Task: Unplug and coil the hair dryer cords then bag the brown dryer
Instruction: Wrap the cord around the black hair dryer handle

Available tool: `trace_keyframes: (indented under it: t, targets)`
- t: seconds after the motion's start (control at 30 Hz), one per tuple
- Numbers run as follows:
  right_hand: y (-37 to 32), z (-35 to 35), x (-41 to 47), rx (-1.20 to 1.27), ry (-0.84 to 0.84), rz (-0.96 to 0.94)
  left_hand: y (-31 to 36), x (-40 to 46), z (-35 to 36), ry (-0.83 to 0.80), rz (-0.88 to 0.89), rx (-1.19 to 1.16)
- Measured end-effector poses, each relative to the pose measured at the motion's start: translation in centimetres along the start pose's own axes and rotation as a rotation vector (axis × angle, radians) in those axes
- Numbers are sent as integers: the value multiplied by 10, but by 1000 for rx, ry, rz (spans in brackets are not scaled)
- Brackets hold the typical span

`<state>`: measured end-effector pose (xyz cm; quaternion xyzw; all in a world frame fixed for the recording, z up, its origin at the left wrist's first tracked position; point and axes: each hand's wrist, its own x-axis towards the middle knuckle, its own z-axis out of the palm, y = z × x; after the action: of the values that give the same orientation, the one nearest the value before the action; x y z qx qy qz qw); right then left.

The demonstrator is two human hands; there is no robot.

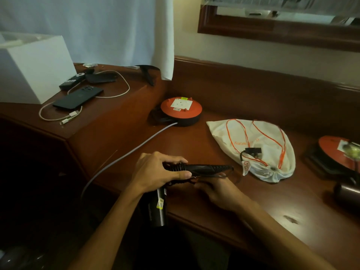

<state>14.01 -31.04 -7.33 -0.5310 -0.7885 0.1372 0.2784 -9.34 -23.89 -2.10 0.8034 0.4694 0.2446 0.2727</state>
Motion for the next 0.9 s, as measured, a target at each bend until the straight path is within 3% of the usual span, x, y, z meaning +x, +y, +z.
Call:
trace_keyframes:
  t: [0.03, 0.13, 0.27, 0.57, 0.7, 0.8, 0.9]
  targets:
    - [4, -3, 7, -60, -67, -8, -2, 0, -1, -17, -3, -25]
    - [14, -24, 41, -102, -360, 259, -4, -3, -4, -76, 31, -67]
    - [12, -43, 77, -11, -525, 256, 0, -2, -5, -131, 75, 4]
    - [-20, -58, 94, 31, -605, 254, 22, 21, 9, -387, 38, 436]
    - [-26, -65, 83, 38, -576, 239, 28, 35, 6, -486, 24, 461]
    - [-30, -69, 77, -89, -560, 192, 22, 33, 7, -393, 92, 440]
    - [-38, -69, 71, -215, -363, 176, 15, 29, 10, -239, 122, 378]
